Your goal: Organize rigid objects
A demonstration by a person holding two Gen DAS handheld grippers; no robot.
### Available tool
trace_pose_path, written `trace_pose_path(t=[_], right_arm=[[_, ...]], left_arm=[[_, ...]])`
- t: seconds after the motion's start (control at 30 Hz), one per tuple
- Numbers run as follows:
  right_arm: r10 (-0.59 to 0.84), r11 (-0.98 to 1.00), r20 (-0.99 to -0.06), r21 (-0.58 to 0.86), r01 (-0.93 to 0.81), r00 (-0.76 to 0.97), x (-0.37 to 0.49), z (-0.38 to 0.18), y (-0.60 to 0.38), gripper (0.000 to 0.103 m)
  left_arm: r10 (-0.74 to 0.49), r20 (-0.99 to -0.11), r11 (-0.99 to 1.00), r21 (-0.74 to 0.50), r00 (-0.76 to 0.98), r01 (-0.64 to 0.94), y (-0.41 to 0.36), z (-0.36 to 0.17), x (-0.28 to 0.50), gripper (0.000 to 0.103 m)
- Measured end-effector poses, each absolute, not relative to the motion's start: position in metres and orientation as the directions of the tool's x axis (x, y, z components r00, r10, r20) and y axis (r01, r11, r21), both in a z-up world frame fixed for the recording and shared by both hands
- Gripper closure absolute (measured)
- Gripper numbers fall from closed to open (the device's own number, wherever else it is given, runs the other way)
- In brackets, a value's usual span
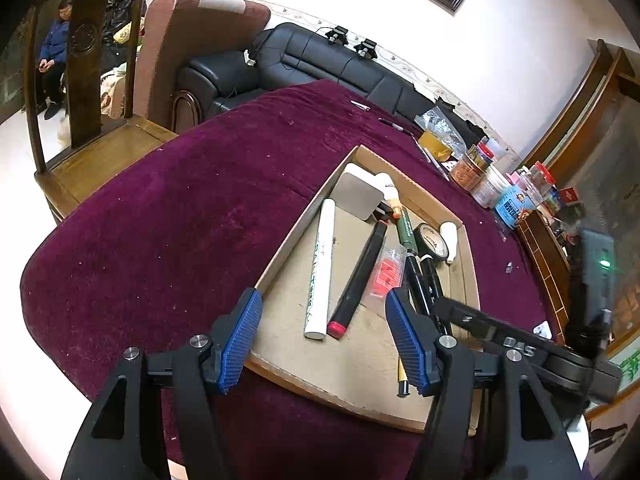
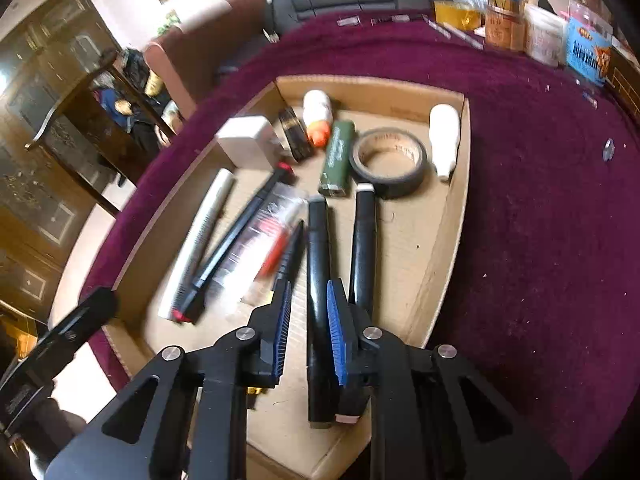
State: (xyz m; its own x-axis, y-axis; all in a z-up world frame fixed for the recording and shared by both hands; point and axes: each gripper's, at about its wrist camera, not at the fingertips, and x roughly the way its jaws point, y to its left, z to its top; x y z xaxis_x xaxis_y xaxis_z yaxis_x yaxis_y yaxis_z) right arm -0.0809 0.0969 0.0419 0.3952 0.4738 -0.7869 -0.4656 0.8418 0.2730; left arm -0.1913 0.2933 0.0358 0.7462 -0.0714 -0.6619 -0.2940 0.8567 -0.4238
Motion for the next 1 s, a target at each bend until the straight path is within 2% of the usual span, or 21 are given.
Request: trace_pose_path(t=[0.1, 0.17, 0.3, 0.37, 0.43, 0.47, 0.57, 0.6, 0.67, 0.77, 0.87, 1.0], right_arm=[[0.478, 0.843, -0.736, 0.233, -0.484, 0.479, -0.092, 0.057, 0.084, 0.066], [0.465, 0.856, -0.697, 0.195, -0.479, 0.546, -0.100, 0.067, 0.078, 0.046], [0.388, 0.889, -0.640, 0.071, -0.452, 0.664, -0.111, 0.081, 0.067, 0.035], [0.340, 0.906, -0.625, 0.018, -0.422, 0.703, -0.113, 0.083, 0.062, 0.028], [0.308, 0.918, -0.611, -0.012, -0.397, 0.729, -0.114, 0.082, 0.055, 0.027], [0.303, 0.920, -0.607, -0.014, -0.392, 0.735, -0.115, 0.083, 0.050, 0.027], [0.297, 0.926, -0.599, -0.008, -0.376, 0.743, -0.116, 0.083, 0.036, 0.027], [0.296, 0.928, -0.597, -0.006, -0.373, 0.746, -0.118, 0.083, 0.030, 0.027], [0.293, 0.932, -0.591, 0.001, -0.362, 0.752, -0.119, 0.084, 0.020, 0.027], [0.287, 0.937, -0.580, 0.006, -0.349, 0.762, -0.123, 0.086, 0.005, 0.027], [0.269, 0.943, -0.571, -0.008, -0.332, 0.775, -0.126, 0.085, -0.006, 0.026], [0.252, 0.946, -0.580, -0.021, -0.324, 0.774, -0.129, 0.081, -0.017, 0.022]], left_arm=[[-0.052, -0.655, 0.861, -0.412, 0.754, -0.299, 0.291, 0.039, -0.193, 0.044], [-0.025, -0.637, 0.864, -0.402, 0.770, -0.305, 0.287, 0.045, -0.196, 0.044], [0.088, -0.581, 0.881, -0.333, 0.809, -0.335, 0.271, 0.063, -0.206, 0.044], [0.211, -0.515, 0.886, -0.257, 0.831, -0.385, 0.256, 0.079, -0.218, 0.035], [0.304, -0.439, 0.876, -0.219, 0.845, -0.429, 0.245, 0.094, -0.232, 0.008], [0.342, -0.382, 0.872, -0.211, 0.859, -0.442, 0.238, 0.102, -0.242, 0.002], [0.406, -0.243, 0.862, -0.219, 0.881, -0.458, 0.218, 0.121, -0.264, 0.001], [0.427, -0.243, 0.854, -0.209, 0.871, -0.477, 0.214, 0.124, -0.264, 0.001], [0.444, -0.307, 0.849, -0.157, 0.842, -0.504, 0.204, 0.128, -0.255, 0.001], [0.340, -0.378, 0.907, -0.108, 0.861, -0.406, 0.189, 0.126, -0.238, 0.001], [0.280, -0.434, 0.921, -0.131, 0.857, -0.367, 0.177, 0.121, -0.231, 0.001], [0.280, -0.483, 0.922, -0.104, 0.830, -0.372, 0.163, 0.119, -0.222, 0.001]])
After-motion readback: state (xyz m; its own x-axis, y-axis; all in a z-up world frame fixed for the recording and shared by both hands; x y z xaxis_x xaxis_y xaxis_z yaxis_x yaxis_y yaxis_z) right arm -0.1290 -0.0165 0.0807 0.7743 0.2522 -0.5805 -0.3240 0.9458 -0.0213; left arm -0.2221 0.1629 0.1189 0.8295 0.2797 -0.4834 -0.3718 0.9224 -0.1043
